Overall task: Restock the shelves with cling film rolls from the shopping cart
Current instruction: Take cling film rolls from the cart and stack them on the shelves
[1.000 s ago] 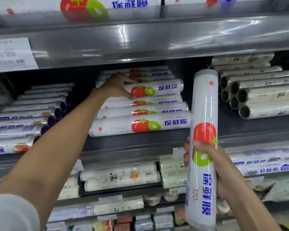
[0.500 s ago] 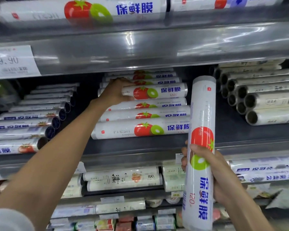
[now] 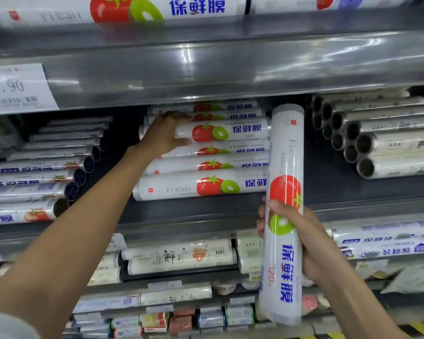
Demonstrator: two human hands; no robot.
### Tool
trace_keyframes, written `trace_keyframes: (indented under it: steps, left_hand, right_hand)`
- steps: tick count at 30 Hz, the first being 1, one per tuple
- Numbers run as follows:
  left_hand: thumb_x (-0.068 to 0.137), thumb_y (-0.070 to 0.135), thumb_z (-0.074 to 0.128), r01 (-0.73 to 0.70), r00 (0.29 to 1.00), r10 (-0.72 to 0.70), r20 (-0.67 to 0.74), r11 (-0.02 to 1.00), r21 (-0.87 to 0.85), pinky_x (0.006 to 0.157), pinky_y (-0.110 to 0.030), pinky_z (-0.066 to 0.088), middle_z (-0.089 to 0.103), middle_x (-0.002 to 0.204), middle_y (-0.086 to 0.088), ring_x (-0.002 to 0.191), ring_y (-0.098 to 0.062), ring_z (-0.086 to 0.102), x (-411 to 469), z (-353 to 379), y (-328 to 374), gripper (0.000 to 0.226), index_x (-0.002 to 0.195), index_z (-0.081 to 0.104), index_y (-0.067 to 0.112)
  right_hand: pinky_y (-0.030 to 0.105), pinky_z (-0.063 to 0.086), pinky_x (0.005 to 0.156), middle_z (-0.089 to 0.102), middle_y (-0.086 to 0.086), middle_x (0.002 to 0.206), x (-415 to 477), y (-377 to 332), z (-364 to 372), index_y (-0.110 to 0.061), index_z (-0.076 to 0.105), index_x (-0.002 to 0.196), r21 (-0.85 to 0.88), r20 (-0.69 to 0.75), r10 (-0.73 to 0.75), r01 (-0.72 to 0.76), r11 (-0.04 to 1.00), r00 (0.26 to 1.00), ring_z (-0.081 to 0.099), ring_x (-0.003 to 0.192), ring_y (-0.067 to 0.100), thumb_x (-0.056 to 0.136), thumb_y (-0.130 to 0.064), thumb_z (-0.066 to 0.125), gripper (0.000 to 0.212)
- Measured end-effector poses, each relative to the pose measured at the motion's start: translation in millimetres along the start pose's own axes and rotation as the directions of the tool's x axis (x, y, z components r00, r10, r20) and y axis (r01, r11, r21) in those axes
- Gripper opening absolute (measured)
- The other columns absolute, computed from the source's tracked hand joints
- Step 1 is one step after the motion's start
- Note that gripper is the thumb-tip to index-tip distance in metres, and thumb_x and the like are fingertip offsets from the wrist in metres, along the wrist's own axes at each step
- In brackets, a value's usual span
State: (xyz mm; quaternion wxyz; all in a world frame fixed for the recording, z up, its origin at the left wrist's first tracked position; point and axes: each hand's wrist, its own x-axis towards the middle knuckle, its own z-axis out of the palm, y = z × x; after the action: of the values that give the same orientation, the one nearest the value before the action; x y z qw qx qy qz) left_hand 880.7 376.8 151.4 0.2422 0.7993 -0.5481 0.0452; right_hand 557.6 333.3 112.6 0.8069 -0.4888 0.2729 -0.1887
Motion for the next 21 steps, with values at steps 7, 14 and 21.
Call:
trace_keyframes:
  steps: [7,14,21]
  left_hand:
    - [0.095,0.021,0.056,0.114,0.869,-0.151,-0.471,0.988,-0.106,0.095,-0.01,0.032,0.059,0.126,-0.013,0.115,-0.021,0.053,-124,-15,22,0.036,0.127,0.056,0.004]
    - [0.098,0.018,0.034,0.362,0.733,-0.216,-0.645,0.927,0.101,0.083,-0.048,0.042,0.064,0.1,-0.025,0.09,-0.041,0.057,-196,33,-13,0.037,0.106,0.06,-0.006]
    - [0.097,0.014,0.032,0.358,0.73,-0.015,-0.683,0.86,0.363,0.062,-0.038,0.035,0.067,0.075,-0.018,0.067,-0.034,0.06,-193,46,-30,0.042,0.08,0.067,-0.001]
  right_hand:
    - [0.029,0.054,0.058,0.069,0.012,0.074,-3,-12,12,-0.004,0.064,0.094,-0.08,-0.032,0.034,-0.037,0.996,0.999,0.066,0.064,0.02,0.061,-0.022,0.078,0.04]
    - [0.032,0.057,0.063,0.07,0.011,0.086,7,-52,13,-0.009,0.058,0.104,-0.472,-0.05,-0.053,0.024,0.881,0.997,0.068,0.068,0.019,0.07,-0.006,0.077,0.039]
    - [0.019,0.04,0.083,0.063,0.006,0.117,81,-99,31,-0.013,0.064,0.119,-0.951,0.308,-0.273,0.299,-0.075,0.911,0.059,0.105,0.02,0.057,-0.023,0.088,0.067]
